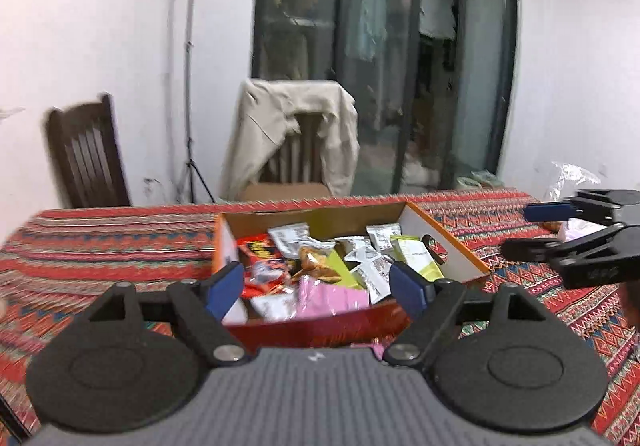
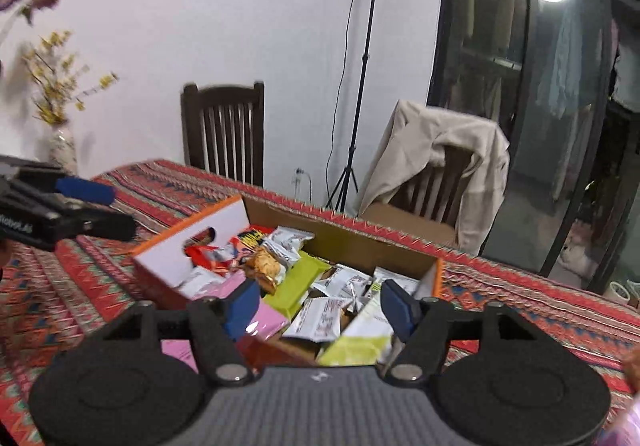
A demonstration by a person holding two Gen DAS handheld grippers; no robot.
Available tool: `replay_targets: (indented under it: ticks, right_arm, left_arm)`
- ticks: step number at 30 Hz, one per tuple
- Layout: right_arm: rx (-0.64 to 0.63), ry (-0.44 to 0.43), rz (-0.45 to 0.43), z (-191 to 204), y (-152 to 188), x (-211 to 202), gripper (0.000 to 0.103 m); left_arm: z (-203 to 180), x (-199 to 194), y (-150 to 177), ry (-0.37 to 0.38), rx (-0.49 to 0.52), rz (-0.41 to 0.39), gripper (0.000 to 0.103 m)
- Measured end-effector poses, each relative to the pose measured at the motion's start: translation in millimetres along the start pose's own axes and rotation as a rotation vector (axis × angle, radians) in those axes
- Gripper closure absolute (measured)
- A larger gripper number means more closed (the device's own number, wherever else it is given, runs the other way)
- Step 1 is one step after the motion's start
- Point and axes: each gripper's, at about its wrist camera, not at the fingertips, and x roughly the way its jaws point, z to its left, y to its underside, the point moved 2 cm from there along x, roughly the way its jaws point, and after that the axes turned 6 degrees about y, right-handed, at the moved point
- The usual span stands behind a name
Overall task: Organize snacks
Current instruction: 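Move both tools back from the box to the snack pile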
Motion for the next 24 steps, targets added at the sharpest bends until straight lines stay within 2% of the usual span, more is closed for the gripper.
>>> replay_targets:
  ticks: [2,8,11,13,17,21,24]
  right_arm:
    - [0.009,-0.006,-0.029,-1.4,7.0,-32.9,0.025]
    - [0.039,-0.056,-0.095,3.4,39.9,-123.5,0.020]
    - [0.037,-0.071,-0.118,10.0,59.1,-159.7,0.017]
    - [0.032,-0.078,-0.126,15.3,74.8,-183.4,0.015]
    - [0.055,-0.086,-0.113,24.6,112.5,-209.9,0.014]
    - [0.128,-0.096,-0.061,27.5,151.9,-215.6,0.014]
    - [0.165,-0.099,-0.021,30.2,176.2,-212.2,0.014]
  left_arm:
    - [-8.1,-32.2,11.2,-0.024,-0.022,-0.027,0.019]
    - [-40.0,-109.7,44.3,-0.051,-0.044,-0.092,0.009]
    - [-57.4,-136.3,66.3,-0.074,-0.055,-0.093,0.006]
    - [-67.1,-144.3,84.2,-0.075,-0.069,-0.066,0.006]
    - [-89.0,-142.6,122.9,-0.076,-0.054,0.040,0.006]
    - [-108.7,-136.0,155.9,-0.063,-0.042,0.133,0.006]
    - [-120.8,-129.1,165.2,-0.036,-0.014,0.161,0.006]
